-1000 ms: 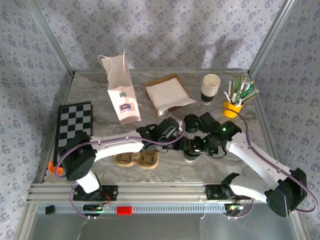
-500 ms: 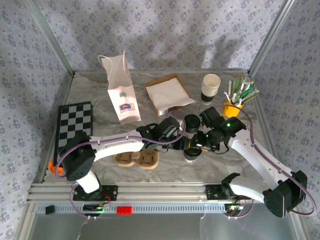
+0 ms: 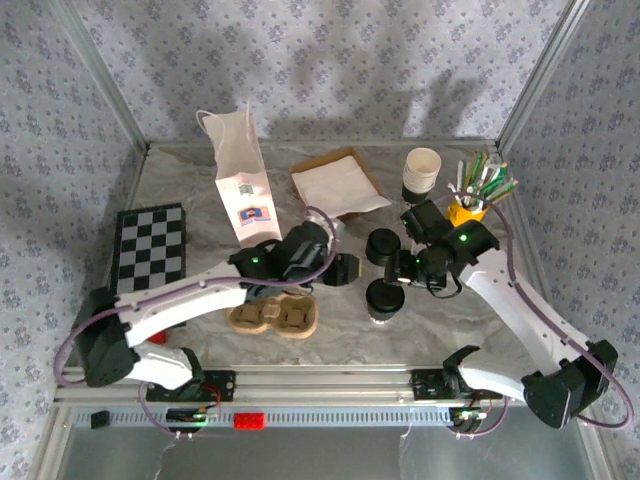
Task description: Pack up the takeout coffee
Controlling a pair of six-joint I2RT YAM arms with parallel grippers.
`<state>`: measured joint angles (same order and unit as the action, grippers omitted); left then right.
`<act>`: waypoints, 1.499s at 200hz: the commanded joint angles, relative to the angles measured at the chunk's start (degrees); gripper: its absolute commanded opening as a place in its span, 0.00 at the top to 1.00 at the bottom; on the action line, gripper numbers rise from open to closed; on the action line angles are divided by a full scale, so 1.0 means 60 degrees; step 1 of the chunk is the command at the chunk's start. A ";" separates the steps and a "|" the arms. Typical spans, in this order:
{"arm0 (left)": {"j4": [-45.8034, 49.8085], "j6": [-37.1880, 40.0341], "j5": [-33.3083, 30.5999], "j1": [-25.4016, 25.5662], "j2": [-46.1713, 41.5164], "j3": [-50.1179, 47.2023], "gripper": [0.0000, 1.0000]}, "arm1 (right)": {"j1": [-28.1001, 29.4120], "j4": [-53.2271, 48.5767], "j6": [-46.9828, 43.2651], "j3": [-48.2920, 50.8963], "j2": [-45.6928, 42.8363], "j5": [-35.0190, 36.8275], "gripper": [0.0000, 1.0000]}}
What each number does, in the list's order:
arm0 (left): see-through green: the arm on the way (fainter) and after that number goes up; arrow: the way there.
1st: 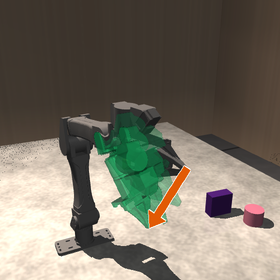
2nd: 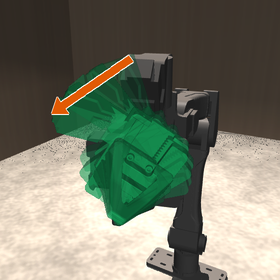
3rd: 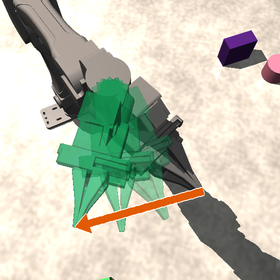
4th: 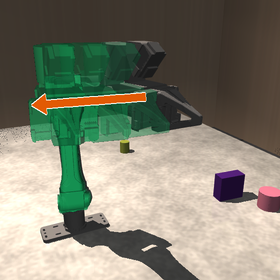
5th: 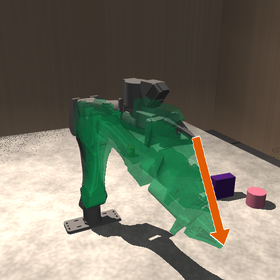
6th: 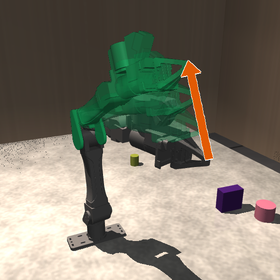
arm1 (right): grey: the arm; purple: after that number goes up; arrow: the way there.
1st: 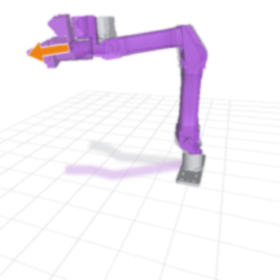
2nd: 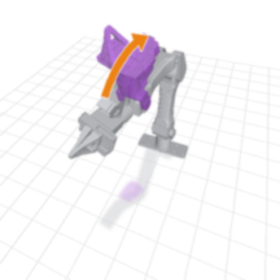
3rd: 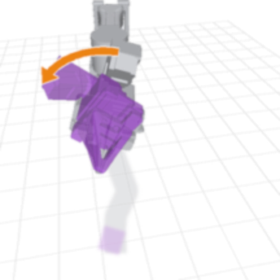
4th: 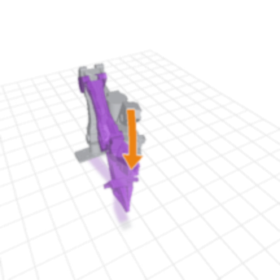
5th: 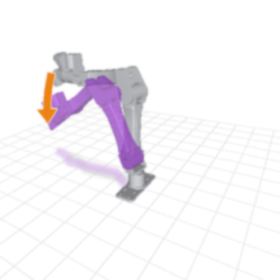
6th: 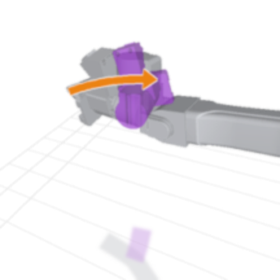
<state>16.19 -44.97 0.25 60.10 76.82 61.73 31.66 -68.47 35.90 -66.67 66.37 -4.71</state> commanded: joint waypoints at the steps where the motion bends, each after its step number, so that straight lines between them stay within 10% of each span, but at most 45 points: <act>1: 0.1129 0.0229 -0.0847 -0.0178 -0.0714 -0.0296 0.50 | 0.0372 -0.0292 -0.0279 -0.0621 0.0212 0.0532 0.37; 113: 0.5712 -0.0169 -0.1609 -0.2355 -0.3966 -0.0828 0.48 | 0.4247 0.1176 -0.2193 -0.2962 0.2899 0.1140 0.32; 168: 0.7552 -0.0243 -0.1518 -0.4169 -0.5212 -0.0724 0.48 | 0.5730 0.2707 -0.5486 -0.3661 0.4854 0.0626 0.29; 300: 0.8721 0.0037 -0.1718 -0.5848 -0.6016 -0.0241 0.45 | 0.6163 0.3287 -0.7917 -0.4979 0.7874 -0.0061 0.33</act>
<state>66.30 -45.47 -8.67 25.80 41.98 58.24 68.29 -48.01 -9.54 -94.67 112.14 -5.39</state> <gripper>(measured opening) 0.549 0.677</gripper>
